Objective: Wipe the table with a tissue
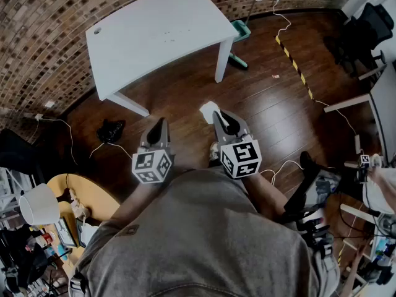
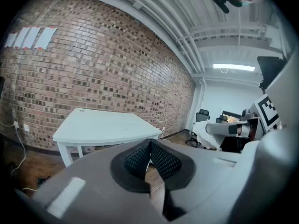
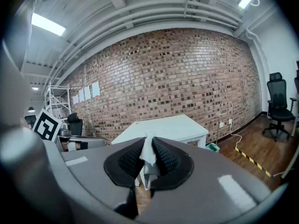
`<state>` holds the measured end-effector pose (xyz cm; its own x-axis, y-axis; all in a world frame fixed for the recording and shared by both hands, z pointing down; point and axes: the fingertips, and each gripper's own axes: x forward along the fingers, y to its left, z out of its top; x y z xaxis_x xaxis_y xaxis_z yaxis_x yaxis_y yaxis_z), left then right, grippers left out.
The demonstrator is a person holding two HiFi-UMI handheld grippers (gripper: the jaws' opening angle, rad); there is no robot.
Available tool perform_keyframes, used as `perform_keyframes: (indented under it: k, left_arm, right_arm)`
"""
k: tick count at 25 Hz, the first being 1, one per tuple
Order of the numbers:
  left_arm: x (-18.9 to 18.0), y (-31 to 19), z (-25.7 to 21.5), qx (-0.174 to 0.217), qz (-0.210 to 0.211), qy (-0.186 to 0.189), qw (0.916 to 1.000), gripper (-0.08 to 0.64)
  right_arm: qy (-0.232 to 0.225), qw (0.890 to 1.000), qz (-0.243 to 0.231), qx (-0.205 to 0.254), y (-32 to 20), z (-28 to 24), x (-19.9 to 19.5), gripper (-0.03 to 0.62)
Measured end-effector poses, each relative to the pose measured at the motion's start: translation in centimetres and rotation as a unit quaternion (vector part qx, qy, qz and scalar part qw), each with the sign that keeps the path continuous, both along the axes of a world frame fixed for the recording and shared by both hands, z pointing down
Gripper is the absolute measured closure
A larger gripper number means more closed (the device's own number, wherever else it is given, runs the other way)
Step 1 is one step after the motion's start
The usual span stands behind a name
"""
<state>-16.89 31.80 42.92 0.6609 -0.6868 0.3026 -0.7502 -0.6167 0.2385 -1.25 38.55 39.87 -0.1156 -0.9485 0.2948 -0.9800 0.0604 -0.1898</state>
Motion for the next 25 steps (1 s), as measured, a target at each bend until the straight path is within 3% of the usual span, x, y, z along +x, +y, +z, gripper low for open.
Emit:
perform_keyframes:
  k: [10,25]
  left_arm:
    - [7.5,-2.6,-1.0,0.007,-0.015,-0.004,0.9998,0.558]
    - [9.5,-9.3,0.0,-0.010,-0.036,-0.008,0.9993,0.558]
  right_arm:
    - [-0.010,1.000,-0.020,0.001,-3.1,0.0,7.4,0.551]
    - [-0.018,0.999,-0.039,-0.021,-10.5,1.5,9.3,0.551]
